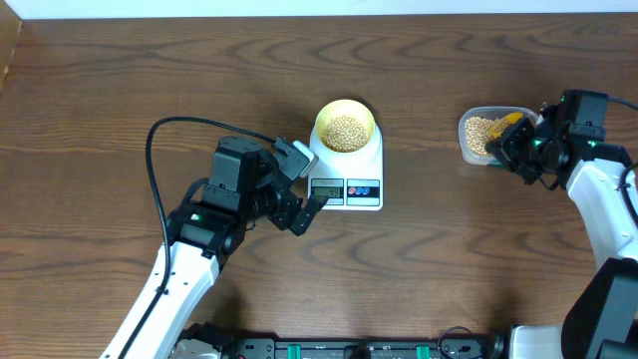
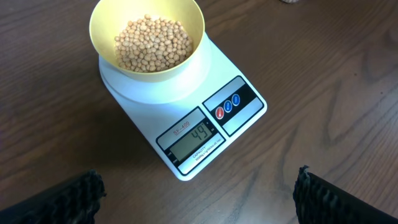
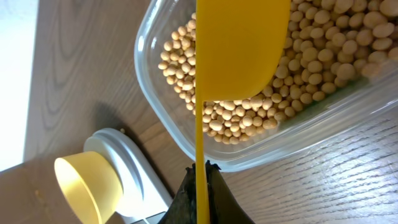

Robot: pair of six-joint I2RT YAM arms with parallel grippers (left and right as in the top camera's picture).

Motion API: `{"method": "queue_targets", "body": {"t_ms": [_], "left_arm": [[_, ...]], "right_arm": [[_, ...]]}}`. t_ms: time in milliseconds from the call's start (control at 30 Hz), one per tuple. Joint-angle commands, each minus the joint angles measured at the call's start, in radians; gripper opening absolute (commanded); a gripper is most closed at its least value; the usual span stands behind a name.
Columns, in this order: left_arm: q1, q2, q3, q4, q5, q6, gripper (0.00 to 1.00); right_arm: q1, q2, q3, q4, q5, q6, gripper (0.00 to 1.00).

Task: Scoop item into bowl and weigh 50g on scale
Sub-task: 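Dip the yellow scoop into the soybean tub with the right gripper, then lift the filled yellow scoop up out of the soybean tub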

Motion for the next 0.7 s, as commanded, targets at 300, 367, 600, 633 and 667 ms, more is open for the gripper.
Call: {"method": "queue_targets", "body": {"t_ms": [300,367,600,633,667], "left_arm": [[0.003,0.006,-0.011,-0.003,0.010,0.020,1.00],[0.003,0.006,-0.011,-0.003,0.010,0.021,1.00],[0.003,0.006,-0.011,-0.003,0.010,0.020,1.00],[0.003,0.006,-0.011,-0.003,0.010,0.020,1.00],[0.003,0.006,-0.011,-0.003,0.010,0.020,1.00]], "right_arm": [[-0.010,-0.025,0.003,0.031,-0.177,-0.096,0.01],[-0.010,-0.025,0.003,0.049,-0.212,-0.116,0.01],[-0.003,-0.025,0.003,0.075,-0.290,-0.158,0.01],[-0.002,-0.025,0.003,0.075,-0.291,-0.158,0.01],[0.000,-0.025,0.003,0.076,-0.291,-0.158,0.01]]}}
